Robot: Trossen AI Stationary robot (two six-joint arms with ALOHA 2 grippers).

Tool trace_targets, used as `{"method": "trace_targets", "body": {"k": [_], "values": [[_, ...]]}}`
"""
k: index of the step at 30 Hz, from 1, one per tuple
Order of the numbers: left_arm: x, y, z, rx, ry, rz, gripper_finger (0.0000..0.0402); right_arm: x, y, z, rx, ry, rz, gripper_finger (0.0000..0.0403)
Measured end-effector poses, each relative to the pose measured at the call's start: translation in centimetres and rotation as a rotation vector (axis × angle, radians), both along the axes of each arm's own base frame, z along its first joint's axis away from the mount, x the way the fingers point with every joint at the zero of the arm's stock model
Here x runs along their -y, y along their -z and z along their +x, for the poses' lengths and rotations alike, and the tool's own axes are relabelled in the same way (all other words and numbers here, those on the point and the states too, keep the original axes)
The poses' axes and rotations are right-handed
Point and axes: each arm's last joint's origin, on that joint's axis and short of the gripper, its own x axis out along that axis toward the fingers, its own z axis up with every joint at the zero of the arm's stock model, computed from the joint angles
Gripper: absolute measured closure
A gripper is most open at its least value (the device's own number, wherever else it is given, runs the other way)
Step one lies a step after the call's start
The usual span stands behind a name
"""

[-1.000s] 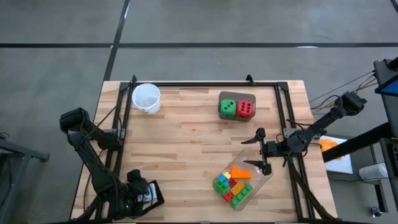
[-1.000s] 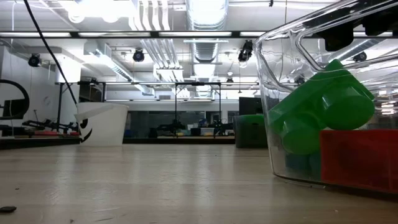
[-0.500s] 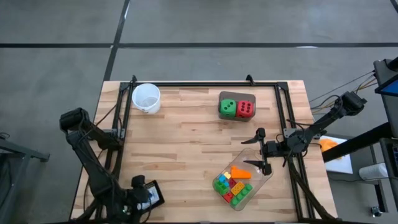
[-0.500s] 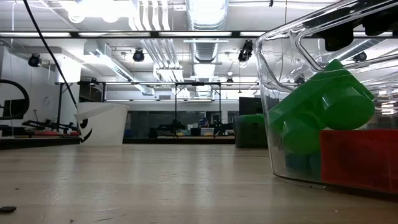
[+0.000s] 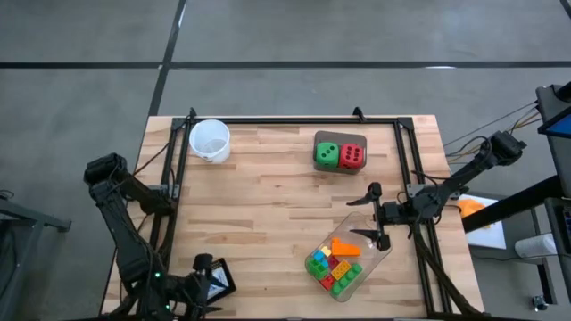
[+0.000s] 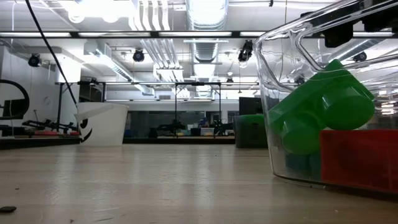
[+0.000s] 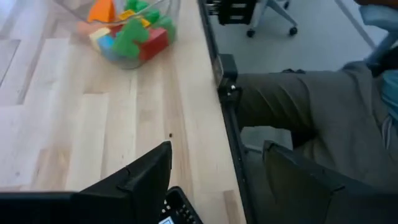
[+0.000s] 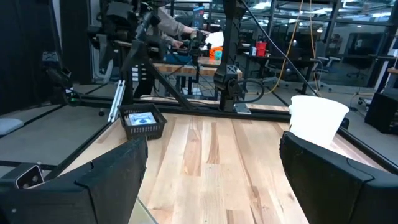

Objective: Pick & Place Toys
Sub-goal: Return to Home Position

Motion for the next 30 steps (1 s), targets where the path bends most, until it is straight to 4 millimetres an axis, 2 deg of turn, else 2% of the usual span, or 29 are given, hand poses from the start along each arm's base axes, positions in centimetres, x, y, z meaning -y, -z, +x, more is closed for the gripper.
{"method": "trace_targets", "body": {"k": [3,5,9,15,20,23,26,28,30], "values": [[-0.6,0.6,0.6,0.004,0.04,0.004,0.0152,0.1,-0.1,-0.1,0.008,0.0,0.005,0.0046],[-1.0,1.2,1.2,0.024,0.153,-0.045,0.0152,0.1,-0.2,-0.1,0.012,0.0,0.008,0.0046],[-2.8,1.6,2.1,0.23,0.4,-0.186,0.0152,0.1,-0.3,-0.2,0.019,-0.005,0.01,0.0046],[-8.9,3.1,-0.6,0.356,0.291,-0.112,0.0152,0.2,-0.9,-0.5,0.053,-0.01,0.032,0.0046],[-12.8,3.9,-3.4,0.456,0.23,-0.021,0.0152,0.6,-1.5,-1.0,0.085,-0.004,-0.01,0.0046],[-14.7,4.8,-4.5,0.491,0.203,-0.007,0.0152,1.2,-1.7,-1.2,0.079,0.126,-0.011,0.0046],[-16.1,6.3,-5.4,0.516,0.2,0.002,0.0152,1.9,-2.1,-1.7,0.104,0.296,0.184,0.0046],[-16.8,7.2,-5.9,0.534,0.202,-0.008,0.0152,1.8,-2.2,-2.0,0.113,0.256,0.203,0.0046],[-17.3,7.9,-6.3,0.556,0.234,-0.046,0.0152,1.5,-2.3,-2.2,0.117,0.089,0.168,0.0046]]}}
